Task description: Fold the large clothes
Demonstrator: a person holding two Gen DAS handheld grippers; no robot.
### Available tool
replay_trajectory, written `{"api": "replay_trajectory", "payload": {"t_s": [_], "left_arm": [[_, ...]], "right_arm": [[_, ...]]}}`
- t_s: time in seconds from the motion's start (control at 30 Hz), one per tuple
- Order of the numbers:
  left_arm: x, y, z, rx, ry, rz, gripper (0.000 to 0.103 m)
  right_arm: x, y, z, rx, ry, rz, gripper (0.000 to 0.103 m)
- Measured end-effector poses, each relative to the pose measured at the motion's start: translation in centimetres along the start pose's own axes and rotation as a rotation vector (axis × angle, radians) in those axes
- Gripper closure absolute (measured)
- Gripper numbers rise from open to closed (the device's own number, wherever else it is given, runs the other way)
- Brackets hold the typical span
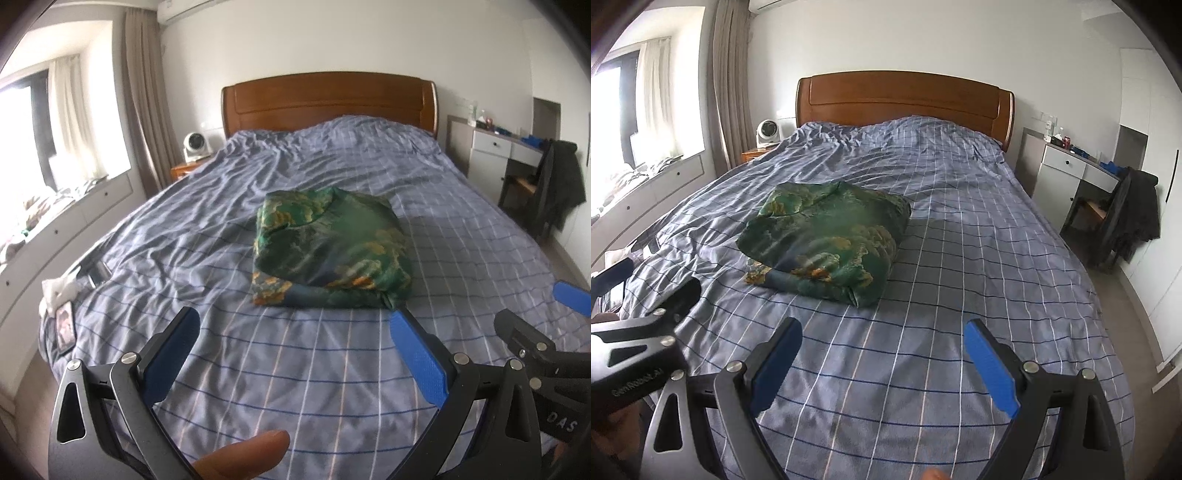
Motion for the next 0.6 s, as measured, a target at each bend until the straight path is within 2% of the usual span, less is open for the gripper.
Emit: {"api": "replay_trajectory", "payload": {"t_s": [0.6], "left_arm": [[-0.3, -0.4, 0.3, 0.004, -0.012, -0.007, 0.001]], "right_arm": [[-0.2, -1.3, -0.4, 0.01, 0.003, -0.027, 0.012]]}}
Point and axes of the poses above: each gripper's, at about its wrist camera, not at the fingertips, and z roughly the way its jaws point, y to its right, x to its top, the point moved 9 cm from there along z, roughly the way its jaws point, and after that the axes turned 1 degree about -y, right-handed, at the moved point
